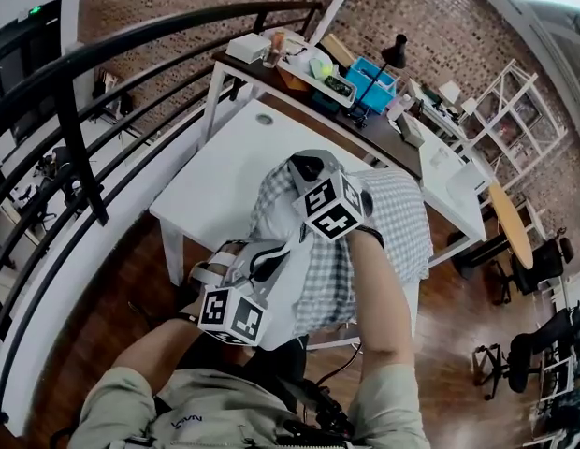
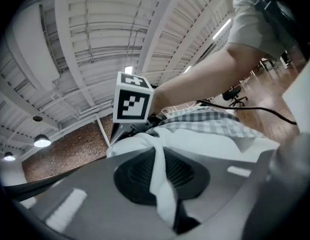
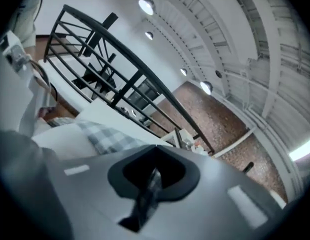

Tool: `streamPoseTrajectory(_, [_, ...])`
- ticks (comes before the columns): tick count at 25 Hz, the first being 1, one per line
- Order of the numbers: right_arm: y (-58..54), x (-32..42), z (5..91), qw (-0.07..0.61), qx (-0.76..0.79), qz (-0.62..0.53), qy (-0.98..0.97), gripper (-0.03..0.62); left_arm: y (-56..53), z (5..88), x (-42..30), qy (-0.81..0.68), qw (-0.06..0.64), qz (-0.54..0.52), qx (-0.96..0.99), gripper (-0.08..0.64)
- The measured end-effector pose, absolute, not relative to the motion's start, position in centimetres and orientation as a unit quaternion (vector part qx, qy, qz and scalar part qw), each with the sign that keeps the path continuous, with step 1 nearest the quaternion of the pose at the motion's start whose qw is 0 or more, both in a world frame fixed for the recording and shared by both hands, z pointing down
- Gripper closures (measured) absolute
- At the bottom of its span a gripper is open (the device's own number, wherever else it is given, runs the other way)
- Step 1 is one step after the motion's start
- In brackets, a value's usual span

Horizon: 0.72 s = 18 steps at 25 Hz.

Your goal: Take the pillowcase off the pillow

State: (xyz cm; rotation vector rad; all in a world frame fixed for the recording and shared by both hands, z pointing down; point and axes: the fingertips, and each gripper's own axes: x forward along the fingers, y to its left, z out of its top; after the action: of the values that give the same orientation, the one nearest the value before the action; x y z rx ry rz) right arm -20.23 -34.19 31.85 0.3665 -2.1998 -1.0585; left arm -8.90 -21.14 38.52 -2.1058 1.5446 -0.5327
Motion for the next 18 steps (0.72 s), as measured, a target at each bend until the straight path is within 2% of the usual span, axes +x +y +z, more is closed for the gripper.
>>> streamPoseTrajectory(7, [-41.5, -18.2, 31.6, 0.387, 0.265, -0.418, -0.778, 0.588, -18.7, 35.2, -11.0, 0.598, 0.234, -0.134, -0.755, 0.526])
streamPoseTrajectory(12, [-45.7, -12.5, 31.3, 0.432, 0.353, -0.396, -0.730, 0.588, -18.2, 33.9, -13.7, 0.596, 0.187, -0.061, -0.778, 0.528])
streamPoseTrajectory(16, [-48.5, -7.4, 29.5, 0.445, 0.434, -0.373, -0.689, 0.588, -19.3, 33.7, -16.6, 0.595, 0.173, -0.048, -0.783, 0.529])
streamPoseTrajectory(18, [-50.7, -3.0, 28.5, 0.453, 0.490, -0.360, -0.652, 0.591, -20.9, 35.0, -18.9, 0.614, 0.133, -0.047, -0.776, 0.531])
